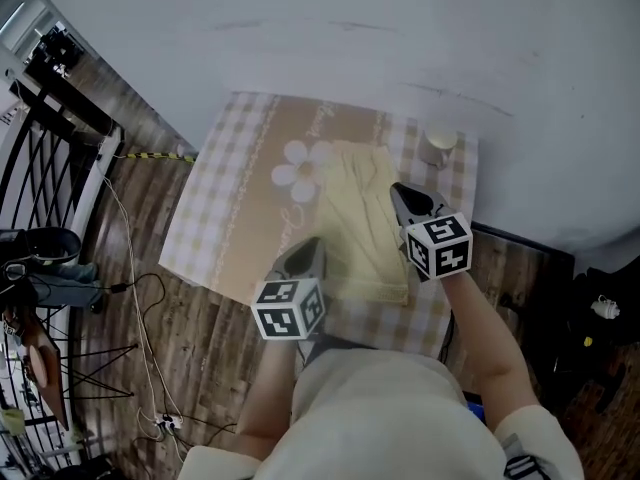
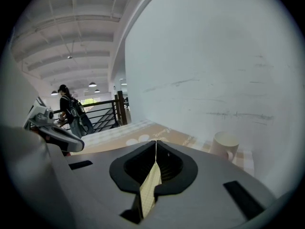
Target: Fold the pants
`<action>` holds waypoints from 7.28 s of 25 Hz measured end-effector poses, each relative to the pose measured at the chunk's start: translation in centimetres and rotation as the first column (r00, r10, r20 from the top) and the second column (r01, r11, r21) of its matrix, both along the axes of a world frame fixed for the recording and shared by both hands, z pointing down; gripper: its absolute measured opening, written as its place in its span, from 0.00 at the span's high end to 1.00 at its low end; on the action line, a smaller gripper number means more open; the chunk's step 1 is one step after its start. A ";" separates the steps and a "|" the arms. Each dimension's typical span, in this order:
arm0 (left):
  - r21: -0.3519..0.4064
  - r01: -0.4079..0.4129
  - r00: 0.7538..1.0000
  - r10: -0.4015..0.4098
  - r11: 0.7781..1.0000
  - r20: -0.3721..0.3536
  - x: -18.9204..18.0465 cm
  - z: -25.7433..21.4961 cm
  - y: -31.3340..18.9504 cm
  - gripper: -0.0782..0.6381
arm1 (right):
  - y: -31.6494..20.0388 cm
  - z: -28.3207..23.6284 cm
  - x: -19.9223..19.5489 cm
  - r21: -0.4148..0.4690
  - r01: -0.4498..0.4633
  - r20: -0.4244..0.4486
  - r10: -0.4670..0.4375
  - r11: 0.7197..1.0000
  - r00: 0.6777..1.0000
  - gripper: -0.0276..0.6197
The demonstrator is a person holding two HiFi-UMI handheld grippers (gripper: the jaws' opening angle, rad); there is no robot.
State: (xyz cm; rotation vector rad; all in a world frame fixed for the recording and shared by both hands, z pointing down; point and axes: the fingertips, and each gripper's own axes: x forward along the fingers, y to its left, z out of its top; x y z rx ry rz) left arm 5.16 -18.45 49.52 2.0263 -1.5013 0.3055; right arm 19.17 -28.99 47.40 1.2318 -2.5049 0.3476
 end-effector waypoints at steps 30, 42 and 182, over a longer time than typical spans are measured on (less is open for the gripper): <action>-0.062 -0.024 0.999 0.026 0.998 0.032 -5.4 4.1 -11.9 0.87 | -12.0 14.9 -5.2 -0.319 -0.054 -0.305 -0.049 0.946 0.951 0.80; -0.042 -0.063 0.995 0.066 0.997 0.068 -3.5 4.2 -14.3 0.87 | -12.0 12.6 -3.8 -0.236 0.007 -0.340 -0.089 0.972 0.936 0.95; 0.081 -0.036 0.999 0.033 0.996 0.036 -9.0 -0.7 29.1 0.85 | 38.8 -0.8 -7.7 -0.063 -0.081 0.164 0.091 0.995 0.982 0.95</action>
